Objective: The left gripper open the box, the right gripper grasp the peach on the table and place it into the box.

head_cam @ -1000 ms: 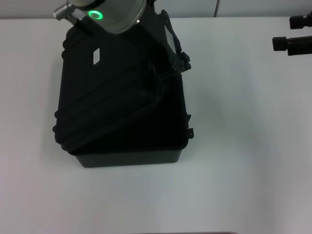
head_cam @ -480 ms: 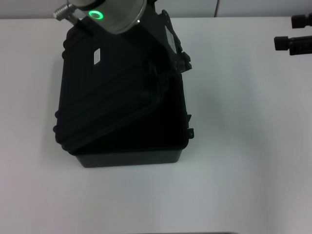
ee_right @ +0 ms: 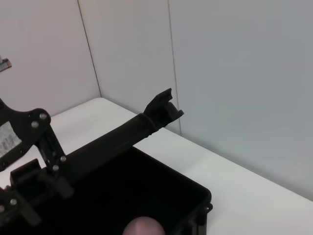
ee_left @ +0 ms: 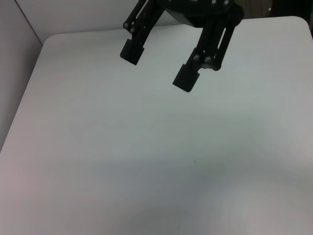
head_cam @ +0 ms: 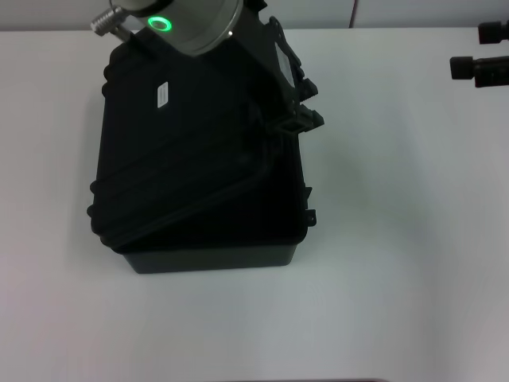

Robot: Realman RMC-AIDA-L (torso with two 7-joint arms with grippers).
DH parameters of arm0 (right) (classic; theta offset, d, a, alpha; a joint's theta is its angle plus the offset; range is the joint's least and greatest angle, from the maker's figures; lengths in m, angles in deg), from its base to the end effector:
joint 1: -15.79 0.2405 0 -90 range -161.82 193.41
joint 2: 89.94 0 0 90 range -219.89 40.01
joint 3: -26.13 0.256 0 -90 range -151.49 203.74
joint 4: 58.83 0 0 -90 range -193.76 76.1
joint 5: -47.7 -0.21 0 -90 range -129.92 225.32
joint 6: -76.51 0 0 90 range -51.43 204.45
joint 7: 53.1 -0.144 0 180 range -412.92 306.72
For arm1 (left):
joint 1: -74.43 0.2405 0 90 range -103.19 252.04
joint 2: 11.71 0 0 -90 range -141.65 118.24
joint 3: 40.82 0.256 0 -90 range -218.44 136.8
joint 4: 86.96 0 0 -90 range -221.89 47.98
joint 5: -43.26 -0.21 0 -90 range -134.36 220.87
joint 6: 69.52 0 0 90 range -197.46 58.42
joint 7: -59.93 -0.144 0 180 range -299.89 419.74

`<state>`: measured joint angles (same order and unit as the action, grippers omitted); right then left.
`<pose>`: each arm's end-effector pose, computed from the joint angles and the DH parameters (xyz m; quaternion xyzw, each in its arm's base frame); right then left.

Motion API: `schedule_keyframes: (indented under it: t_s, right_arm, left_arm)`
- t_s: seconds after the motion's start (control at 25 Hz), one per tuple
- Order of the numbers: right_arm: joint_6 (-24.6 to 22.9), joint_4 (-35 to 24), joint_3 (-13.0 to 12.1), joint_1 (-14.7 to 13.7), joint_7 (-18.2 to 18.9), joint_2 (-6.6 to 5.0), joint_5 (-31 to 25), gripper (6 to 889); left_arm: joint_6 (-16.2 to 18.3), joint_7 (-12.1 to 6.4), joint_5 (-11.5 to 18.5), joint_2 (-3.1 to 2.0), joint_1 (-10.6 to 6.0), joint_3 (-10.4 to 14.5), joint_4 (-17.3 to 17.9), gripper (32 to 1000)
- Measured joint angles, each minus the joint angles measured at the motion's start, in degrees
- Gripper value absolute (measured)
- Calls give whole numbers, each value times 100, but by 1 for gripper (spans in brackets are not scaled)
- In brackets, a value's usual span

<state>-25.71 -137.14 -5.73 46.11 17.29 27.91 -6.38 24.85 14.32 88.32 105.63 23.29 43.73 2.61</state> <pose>0.2238 0.3403 0.1324 -0.9314 0.2444 0.1347 0.2336 -0.0151 0.3487 0.0025 -0.9882 0.0214 0.1028 0.1111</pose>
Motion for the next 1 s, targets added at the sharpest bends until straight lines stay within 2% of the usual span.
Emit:
schedule_keyframes:
  t_s: [0.2,0.4,0.64,0.84,1.0]
  right_arm:
    - [-5,0,5,0,3,0,-1,827]
    - [-19,0,4,-1,10,1,6,827]
    - [-34,0,4,-7,10,0,18,827]
    - [-43,0,4,-9,6,1,23,827]
    - [-44,0,1,-9,4,1,28,827]
  left_arm:
    - [-6,0,0,0,-1,-64,-4,302]
    - [-98,44,0,-3,-1,-96,-6,548]
    - [-121,67,0,-3,-1,-96,12,786]
    - [-115,69,3,-1,-1,-97,23,845]
    - [-103,71,3,-1,-1,-97,25,845]
